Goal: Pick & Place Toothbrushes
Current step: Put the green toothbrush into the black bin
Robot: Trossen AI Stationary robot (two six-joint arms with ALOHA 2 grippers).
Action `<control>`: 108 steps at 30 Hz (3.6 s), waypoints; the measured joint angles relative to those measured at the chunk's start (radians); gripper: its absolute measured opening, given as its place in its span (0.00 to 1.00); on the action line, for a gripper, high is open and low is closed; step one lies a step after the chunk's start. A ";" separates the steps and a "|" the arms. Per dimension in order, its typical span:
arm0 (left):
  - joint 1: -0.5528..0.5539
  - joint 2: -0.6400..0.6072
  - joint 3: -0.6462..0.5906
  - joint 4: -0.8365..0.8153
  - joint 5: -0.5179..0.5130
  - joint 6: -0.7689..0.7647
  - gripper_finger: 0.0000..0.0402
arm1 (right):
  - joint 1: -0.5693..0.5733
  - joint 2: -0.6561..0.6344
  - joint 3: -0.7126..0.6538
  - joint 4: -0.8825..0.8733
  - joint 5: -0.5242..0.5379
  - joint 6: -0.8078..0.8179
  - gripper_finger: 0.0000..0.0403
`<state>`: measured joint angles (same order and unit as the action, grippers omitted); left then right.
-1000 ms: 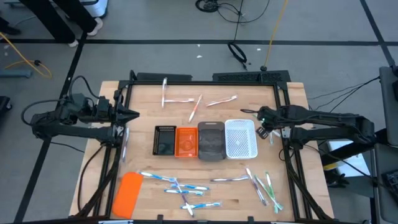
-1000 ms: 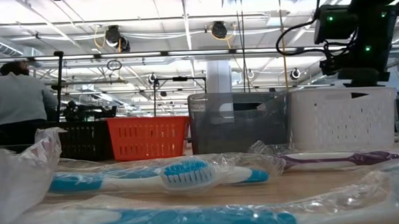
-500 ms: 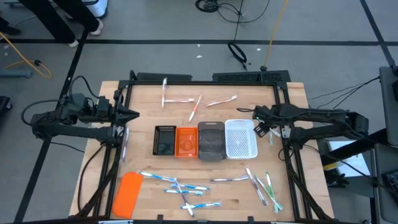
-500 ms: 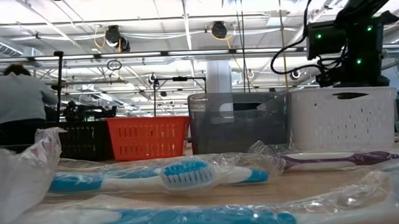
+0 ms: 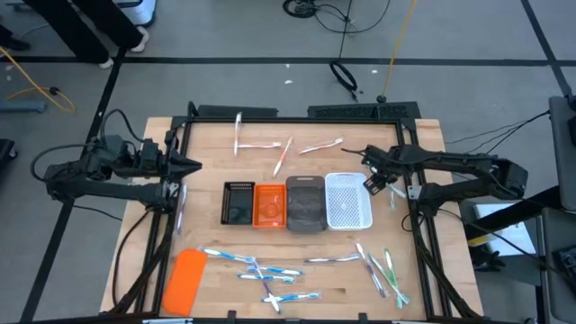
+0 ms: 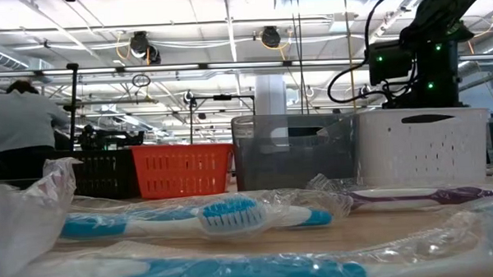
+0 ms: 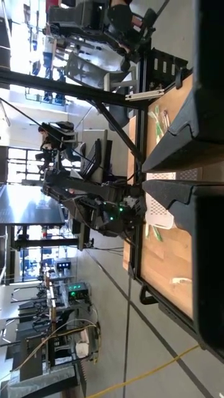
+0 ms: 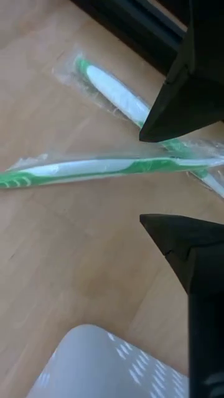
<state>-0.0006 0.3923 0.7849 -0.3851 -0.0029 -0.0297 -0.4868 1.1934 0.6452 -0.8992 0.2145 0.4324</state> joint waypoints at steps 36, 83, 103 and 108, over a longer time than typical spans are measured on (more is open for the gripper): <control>0.001 0.000 0.000 -0.002 0.000 -0.005 0.08 | -0.129 -0.019 -0.032 0.094 -0.048 -0.088 0.42; 0.001 0.014 0.000 -0.006 0.001 -0.043 0.08 | -0.127 -0.044 0.126 0.050 -0.085 -0.114 0.01; 0.001 0.350 -0.001 0.264 0.001 -0.051 0.08 | 0.257 -0.205 0.230 0.620 -0.291 -0.134 0.01; 0.001 0.442 0.000 0.341 0.001 -0.052 0.09 | 0.396 -0.137 0.230 0.858 -0.239 -0.191 0.01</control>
<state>0.0002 0.8348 0.7845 -0.0446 -0.0017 -0.0817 -0.0908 1.0560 0.8753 -0.0411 -0.0245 0.2411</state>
